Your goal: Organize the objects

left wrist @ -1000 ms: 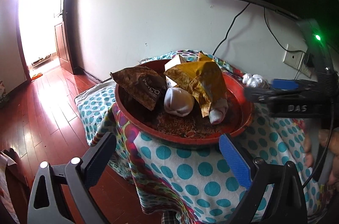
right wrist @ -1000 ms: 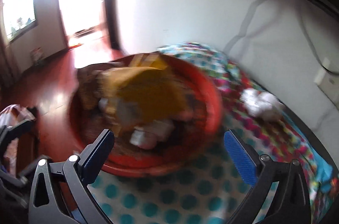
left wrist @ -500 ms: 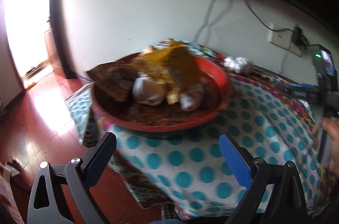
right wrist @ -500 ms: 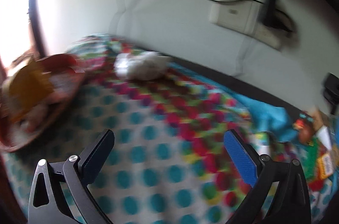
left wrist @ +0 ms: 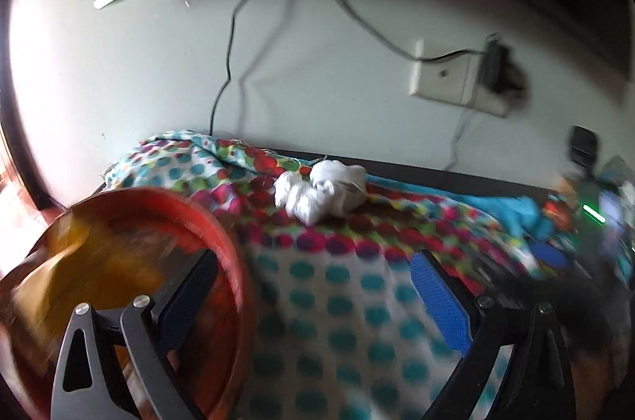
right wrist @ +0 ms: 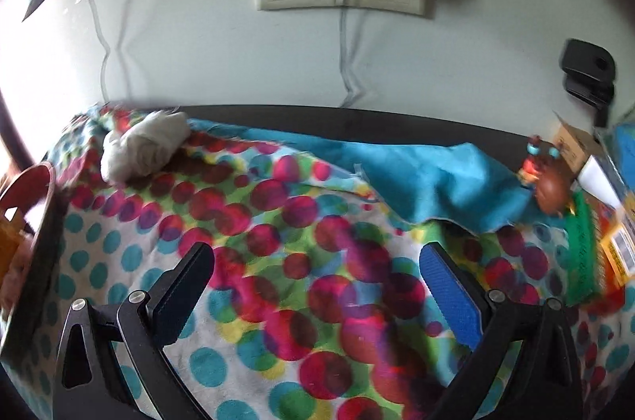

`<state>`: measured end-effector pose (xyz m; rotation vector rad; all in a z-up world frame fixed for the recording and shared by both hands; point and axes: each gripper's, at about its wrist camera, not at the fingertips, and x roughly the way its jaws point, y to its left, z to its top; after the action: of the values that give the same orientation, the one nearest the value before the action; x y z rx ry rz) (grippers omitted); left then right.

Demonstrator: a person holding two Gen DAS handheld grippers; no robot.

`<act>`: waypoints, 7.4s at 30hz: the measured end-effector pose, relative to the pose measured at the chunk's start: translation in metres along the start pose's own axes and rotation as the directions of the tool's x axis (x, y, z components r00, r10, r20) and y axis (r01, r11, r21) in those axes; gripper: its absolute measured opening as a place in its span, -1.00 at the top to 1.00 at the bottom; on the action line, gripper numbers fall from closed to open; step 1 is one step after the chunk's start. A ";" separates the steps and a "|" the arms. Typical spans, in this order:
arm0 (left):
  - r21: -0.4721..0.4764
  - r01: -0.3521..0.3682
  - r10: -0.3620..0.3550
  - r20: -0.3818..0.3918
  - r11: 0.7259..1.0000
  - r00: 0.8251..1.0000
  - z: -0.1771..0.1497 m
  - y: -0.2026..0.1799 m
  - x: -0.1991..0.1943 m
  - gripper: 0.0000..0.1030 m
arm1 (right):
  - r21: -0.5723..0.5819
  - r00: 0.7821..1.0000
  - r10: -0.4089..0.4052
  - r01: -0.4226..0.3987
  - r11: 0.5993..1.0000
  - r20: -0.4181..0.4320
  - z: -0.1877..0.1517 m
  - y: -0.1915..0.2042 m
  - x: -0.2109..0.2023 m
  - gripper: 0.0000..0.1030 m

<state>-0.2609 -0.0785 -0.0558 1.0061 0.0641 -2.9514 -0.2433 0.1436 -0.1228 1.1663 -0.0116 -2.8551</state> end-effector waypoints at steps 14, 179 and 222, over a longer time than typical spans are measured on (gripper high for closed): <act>-0.035 -0.165 0.155 -0.199 0.986 0.968 0.030 -0.005 0.141 -0.40 | 0.129 0.991 0.127 -0.122 0.984 -0.032 -0.004 -0.023 0.007 -1.00; -0.275 -0.340 0.347 -0.026 0.899 0.938 -0.142 0.144 -0.227 -0.92 | -0.413 0.953 0.302 -0.286 0.865 -0.029 -0.066 0.272 -0.179 -1.00; -0.272 -0.345 0.362 0.017 0.898 0.932 -0.134 0.107 -0.316 -0.93 | -0.462 0.928 0.345 -0.248 0.852 0.139 -0.074 0.242 -0.298 -1.00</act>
<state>0.0745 -0.1761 0.0276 0.7845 0.2409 -2.5559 0.0332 -0.0806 0.0399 0.6891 0.3851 -2.5043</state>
